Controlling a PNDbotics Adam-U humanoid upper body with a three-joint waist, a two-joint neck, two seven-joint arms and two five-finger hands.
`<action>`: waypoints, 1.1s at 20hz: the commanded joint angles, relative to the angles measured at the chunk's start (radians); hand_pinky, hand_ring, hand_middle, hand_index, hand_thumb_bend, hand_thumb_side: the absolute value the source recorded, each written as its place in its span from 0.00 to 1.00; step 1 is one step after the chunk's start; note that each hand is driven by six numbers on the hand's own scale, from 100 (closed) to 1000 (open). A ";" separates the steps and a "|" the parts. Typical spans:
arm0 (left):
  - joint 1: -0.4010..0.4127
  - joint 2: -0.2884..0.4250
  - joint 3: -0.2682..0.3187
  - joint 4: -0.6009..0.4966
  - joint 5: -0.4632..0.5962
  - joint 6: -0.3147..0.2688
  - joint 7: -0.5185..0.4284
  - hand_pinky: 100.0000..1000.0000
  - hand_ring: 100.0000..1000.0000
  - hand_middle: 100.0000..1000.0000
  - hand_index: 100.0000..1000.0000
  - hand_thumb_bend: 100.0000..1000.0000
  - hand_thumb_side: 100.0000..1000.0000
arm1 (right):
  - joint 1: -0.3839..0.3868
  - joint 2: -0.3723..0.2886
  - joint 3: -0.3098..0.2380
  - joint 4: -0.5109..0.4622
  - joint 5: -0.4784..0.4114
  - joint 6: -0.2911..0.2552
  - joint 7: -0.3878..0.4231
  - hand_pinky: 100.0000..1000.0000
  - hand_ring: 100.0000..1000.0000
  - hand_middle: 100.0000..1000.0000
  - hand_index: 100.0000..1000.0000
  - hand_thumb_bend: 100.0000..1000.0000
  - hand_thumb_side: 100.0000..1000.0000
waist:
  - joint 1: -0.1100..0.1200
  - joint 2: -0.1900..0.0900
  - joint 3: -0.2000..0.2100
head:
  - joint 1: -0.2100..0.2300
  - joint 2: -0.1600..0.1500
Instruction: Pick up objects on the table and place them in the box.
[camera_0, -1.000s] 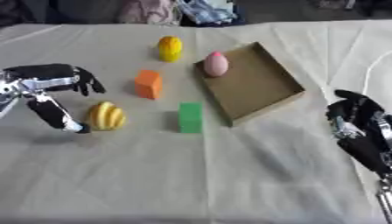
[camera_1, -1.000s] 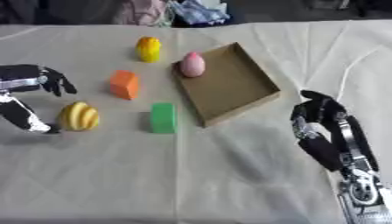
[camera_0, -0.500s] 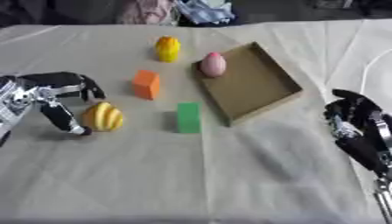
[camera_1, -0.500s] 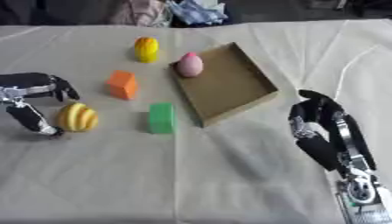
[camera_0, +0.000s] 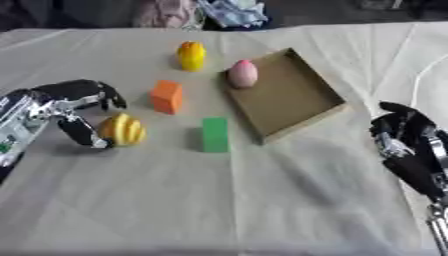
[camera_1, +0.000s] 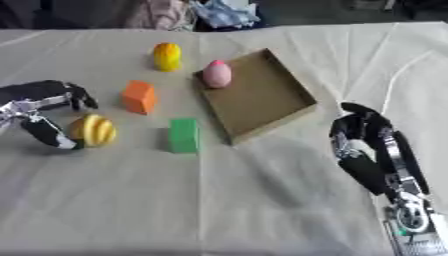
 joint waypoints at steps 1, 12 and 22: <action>-0.020 0.019 0.007 -0.017 0.012 -0.011 0.010 0.64 0.54 0.57 0.68 0.26 0.00 | -0.007 -0.014 -0.001 -0.014 -0.003 -0.001 0.002 0.61 0.60 0.56 0.81 0.00 0.44 | 0.011 -0.029 -0.001 | -0.001 0.004; -0.075 0.044 0.052 -0.189 0.078 0.027 0.081 0.58 0.45 0.46 0.56 0.13 0.00 | -0.006 -0.016 0.001 -0.013 -0.004 -0.001 0.004 0.61 0.60 0.56 0.81 0.00 0.44 | 0.011 -0.033 0.001 | -0.002 0.004; -0.298 -0.131 -0.019 -0.159 0.026 -0.012 0.052 0.59 0.45 0.46 0.57 0.13 0.00 | -0.007 -0.013 0.020 -0.011 -0.012 -0.005 0.021 0.61 0.60 0.56 0.80 0.00 0.44 | 0.003 -0.039 -0.022 | 0.004 0.004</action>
